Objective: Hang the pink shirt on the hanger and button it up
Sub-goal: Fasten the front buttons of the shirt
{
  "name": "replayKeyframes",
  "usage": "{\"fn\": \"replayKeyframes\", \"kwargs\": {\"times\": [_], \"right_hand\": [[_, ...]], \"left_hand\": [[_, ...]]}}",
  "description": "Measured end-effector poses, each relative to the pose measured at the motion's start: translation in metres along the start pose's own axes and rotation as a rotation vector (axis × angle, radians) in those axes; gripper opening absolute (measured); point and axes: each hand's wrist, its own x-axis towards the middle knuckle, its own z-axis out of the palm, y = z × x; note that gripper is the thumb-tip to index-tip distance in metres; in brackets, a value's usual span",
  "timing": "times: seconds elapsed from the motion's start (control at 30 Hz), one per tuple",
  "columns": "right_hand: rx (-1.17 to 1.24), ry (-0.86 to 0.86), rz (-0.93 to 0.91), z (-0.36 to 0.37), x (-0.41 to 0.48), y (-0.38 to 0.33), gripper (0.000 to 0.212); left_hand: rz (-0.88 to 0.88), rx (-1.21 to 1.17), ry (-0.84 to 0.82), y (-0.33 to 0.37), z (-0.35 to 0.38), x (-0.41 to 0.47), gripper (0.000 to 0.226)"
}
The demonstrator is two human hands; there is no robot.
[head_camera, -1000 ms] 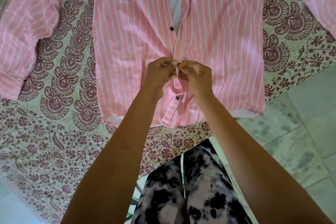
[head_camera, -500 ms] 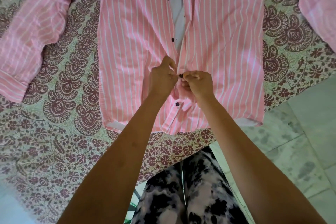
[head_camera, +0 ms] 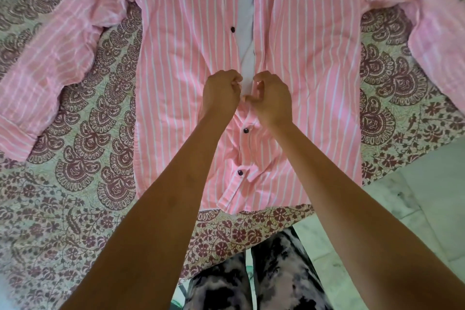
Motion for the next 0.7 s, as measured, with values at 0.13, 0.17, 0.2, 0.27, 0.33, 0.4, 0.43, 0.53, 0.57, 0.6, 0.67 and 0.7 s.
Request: {"fn": "replayKeyframes", "kwargs": {"times": [0.13,0.17,0.2,0.27,0.33,0.4,0.43,0.53,0.57,0.6,0.67,0.7], "right_hand": [[-0.193,-0.072,-0.022,-0.004,0.008,0.004,0.03],[-0.217,-0.092,-0.018,-0.004,0.009,0.005,0.032],[-0.23,-0.112,-0.004,-0.004,0.009,0.005,0.036],[-0.277,-0.131,0.029,-0.002,0.011,0.005,0.043],[-0.353,-0.128,0.041,-0.001,0.014,0.005,0.039],[-0.387,-0.115,0.052,-0.002,0.017,0.003,0.029],[-0.398,-0.104,0.051,-0.003,0.018,0.002,0.024],[-0.351,-0.077,0.064,-0.006,0.022,0.003,0.015],[-0.263,-0.064,0.103,-0.005,0.024,0.005,0.01],[-0.117,-0.06,0.165,-0.006,0.026,0.006,0.008],[0.32,-0.062,0.328,-0.008,0.028,0.005,0.02],[0.52,-0.054,0.394,-0.01,0.027,0.005,0.024]], "left_hand": [[-0.058,0.184,-0.053,0.001,0.004,0.007,0.028],[-0.069,0.203,-0.046,0.002,0.005,0.007,0.029],[-0.082,0.203,-0.035,0.002,0.005,0.006,0.029],[-0.106,0.166,-0.008,0.001,0.007,0.007,0.029],[-0.117,0.139,0.017,-0.003,0.007,0.009,0.026],[-0.131,0.153,0.017,-0.005,0.006,0.012,0.022],[-0.136,0.173,0.008,-0.004,0.006,0.013,0.02],[-0.099,0.18,-0.043,-0.002,0.005,0.013,0.011],[-0.08,0.147,-0.05,-0.002,0.006,0.013,0.008],[-0.067,0.096,-0.039,-0.001,0.006,0.012,0.005],[-0.059,-0.01,0.019,0.003,0.005,0.011,0.005],[-0.061,-0.051,0.046,0.007,0.005,0.011,0.006]]}}
